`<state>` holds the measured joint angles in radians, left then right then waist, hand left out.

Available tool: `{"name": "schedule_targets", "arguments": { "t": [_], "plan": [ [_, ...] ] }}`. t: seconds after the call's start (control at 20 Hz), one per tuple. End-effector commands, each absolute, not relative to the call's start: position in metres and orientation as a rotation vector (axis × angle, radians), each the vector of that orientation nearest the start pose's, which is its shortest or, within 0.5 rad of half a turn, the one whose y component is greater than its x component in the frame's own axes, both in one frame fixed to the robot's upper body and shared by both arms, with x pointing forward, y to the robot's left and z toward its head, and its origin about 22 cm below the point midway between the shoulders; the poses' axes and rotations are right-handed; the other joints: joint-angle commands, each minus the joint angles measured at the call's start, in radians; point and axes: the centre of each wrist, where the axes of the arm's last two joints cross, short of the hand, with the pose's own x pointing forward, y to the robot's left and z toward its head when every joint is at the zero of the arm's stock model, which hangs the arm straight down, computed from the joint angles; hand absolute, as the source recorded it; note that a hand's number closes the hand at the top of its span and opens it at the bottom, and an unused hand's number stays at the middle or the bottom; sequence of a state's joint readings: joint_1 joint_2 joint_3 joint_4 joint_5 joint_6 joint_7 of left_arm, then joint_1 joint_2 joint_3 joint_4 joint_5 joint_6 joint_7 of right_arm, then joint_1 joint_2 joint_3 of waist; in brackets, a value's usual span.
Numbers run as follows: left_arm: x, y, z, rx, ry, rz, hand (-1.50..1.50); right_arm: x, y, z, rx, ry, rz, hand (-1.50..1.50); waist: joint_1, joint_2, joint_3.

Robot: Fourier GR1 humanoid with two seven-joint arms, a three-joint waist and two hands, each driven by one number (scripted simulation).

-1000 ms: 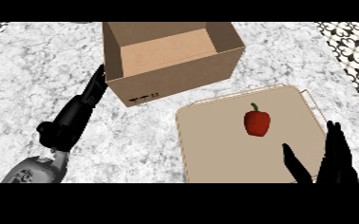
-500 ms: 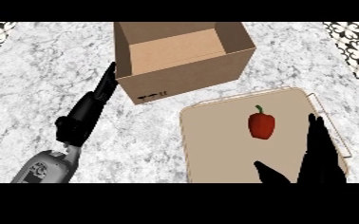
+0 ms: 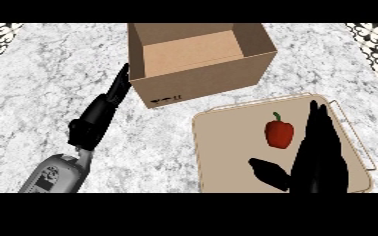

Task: Pick the bell pepper from the tray and place it in the cardboard box

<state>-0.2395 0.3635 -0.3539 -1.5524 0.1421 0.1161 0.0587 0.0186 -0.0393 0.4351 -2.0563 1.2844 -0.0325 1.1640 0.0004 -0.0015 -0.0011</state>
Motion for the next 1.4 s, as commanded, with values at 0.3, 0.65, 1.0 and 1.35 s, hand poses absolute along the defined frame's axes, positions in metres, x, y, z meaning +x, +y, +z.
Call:
{"name": "schedule_targets", "arguments": {
  "t": [0.3,0.65,1.0,1.35],
  "plan": [
    [0.282,0.212,0.036,-0.056,-1.605,-0.431,0.0,0.211,-0.139,0.114,-1.168,-0.859,0.243,-1.5,-0.002,0.002,0.001],
    [0.27,0.211,0.03,-0.04,-1.601,-0.443,0.0,0.211,-0.135,0.093,-1.191,-0.854,0.276,-1.5,0.003,0.001,0.001],
    [0.278,0.202,0.041,-0.045,-1.595,-0.455,0.0,0.24,-0.154,0.09,-1.145,-0.811,0.316,-1.5,0.003,0.002,0.001],
    [0.283,0.193,0.051,-0.044,-1.616,-0.458,0.0,0.229,-0.146,0.075,-1.134,-0.765,0.346,-1.5,-0.001,0.001,0.001]
  ]
}}
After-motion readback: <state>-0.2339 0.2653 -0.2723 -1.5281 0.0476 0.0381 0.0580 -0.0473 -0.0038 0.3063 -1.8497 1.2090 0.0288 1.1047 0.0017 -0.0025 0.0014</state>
